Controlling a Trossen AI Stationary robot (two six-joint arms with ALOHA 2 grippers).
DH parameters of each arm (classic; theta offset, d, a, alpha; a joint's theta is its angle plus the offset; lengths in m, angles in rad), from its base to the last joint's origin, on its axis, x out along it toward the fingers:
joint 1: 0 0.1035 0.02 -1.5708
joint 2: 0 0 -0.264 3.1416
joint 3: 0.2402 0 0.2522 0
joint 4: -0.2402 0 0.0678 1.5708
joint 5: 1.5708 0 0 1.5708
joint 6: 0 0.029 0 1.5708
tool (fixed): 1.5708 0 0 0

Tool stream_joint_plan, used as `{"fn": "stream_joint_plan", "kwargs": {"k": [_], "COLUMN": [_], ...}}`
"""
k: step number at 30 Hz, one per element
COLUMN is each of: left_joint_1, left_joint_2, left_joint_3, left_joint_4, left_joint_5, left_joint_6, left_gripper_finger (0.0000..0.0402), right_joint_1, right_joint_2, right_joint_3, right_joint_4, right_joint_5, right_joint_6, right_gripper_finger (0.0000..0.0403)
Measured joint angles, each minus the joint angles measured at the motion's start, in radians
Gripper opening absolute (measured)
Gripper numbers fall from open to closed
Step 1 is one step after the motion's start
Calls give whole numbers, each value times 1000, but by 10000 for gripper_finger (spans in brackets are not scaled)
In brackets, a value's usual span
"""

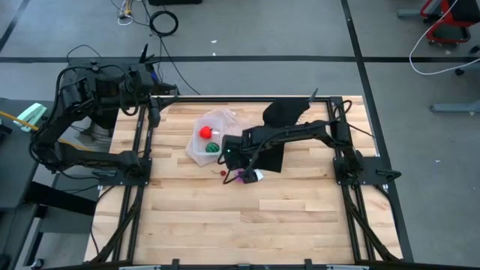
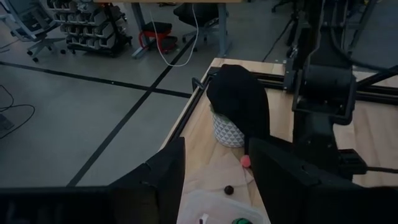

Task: Pick and placing Produce into tupperware
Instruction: Put the purple onion into the transparent bin

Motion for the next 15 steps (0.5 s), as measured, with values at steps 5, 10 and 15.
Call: {"fn": "stream_joint_plan", "kwargs": {"k": [5, 10, 15], "left_joint_1": [0, 0, 0], "left_joint_2": [0, 0, 0], "left_joint_3": [0, 0, 0], "left_joint_4": [-9, -16, -16], "left_joint_5": [1, 0, 1], "left_joint_6": [0, 0, 0], "left_gripper_finger": [187, 186, 184], "right_joint_1": [-5, -4, -4], "right_joint_2": [0, 0, 2], "right_joint_3": [-48, -51, -51], "right_joint_4": [36, 76, 100], "right_joint_5": [-35, -30, -30], "right_joint_6": [53, 54, 54], "right_gripper_finger": [335, 359, 380]}}
